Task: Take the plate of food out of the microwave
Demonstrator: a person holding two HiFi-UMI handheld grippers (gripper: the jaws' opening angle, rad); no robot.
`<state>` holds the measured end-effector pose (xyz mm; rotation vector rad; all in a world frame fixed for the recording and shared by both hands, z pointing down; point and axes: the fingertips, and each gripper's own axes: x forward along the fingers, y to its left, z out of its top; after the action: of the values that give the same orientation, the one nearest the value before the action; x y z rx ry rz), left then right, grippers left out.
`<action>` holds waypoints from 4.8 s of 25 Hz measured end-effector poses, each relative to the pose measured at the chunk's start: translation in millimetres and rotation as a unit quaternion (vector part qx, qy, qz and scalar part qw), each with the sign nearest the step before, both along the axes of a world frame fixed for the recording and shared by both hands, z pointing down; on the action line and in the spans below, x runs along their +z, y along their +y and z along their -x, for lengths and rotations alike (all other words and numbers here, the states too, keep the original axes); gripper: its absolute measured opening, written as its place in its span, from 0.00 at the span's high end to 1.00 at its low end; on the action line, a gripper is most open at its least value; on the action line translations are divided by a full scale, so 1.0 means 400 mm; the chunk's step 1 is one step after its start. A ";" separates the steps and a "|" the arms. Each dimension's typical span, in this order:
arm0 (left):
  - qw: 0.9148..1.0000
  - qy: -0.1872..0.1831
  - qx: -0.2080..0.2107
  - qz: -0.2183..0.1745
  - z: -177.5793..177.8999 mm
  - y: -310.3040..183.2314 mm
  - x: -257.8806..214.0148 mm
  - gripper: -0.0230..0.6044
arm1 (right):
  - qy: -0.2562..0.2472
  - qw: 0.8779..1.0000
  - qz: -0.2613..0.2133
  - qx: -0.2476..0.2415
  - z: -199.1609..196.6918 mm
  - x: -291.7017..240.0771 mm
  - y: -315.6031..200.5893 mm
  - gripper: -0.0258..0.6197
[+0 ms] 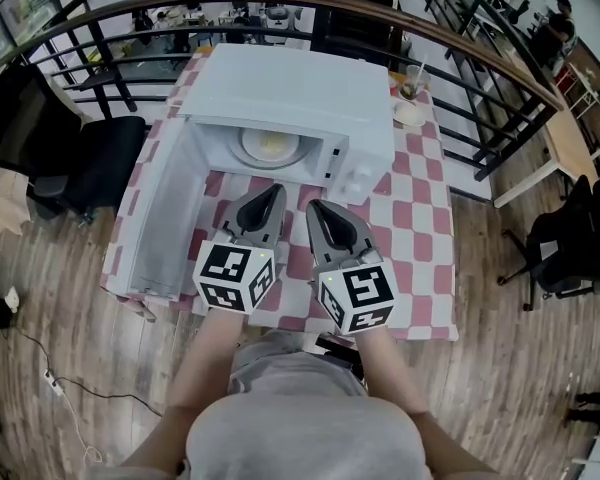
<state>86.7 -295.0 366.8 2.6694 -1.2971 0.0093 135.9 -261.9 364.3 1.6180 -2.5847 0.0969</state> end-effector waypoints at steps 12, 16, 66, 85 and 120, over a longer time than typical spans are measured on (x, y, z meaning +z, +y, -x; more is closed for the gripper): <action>1.000 -0.003 0.010 0.028 0.002 -0.111 0.061 0.88 | -0.003 1.000 0.024 -0.019 0.005 0.057 -0.131 0.92; 0.999 0.016 0.024 0.046 -0.011 -0.121 0.086 0.74 | 0.001 0.999 0.032 -0.022 -0.002 0.075 -0.148 0.92; 0.816 0.391 -0.173 0.389 0.075 -0.400 0.536 0.55 | 0.012 0.991 0.125 -0.039 0.005 0.311 -0.335 0.92; 0.742 0.435 -0.268 0.435 0.081 -0.483 0.629 0.48 | 0.027 0.988 0.145 -0.055 0.008 0.356 -0.351 0.92; 0.710 0.441 -0.287 0.468 0.101 -0.443 0.631 0.64 | 0.027 0.990 0.134 -0.043 0.007 0.326 -0.329 0.92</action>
<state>46.3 -472.3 619.3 1.0628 -1.1844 -0.4821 133.3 -393.3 494.8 1.3945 -2.4700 0.3722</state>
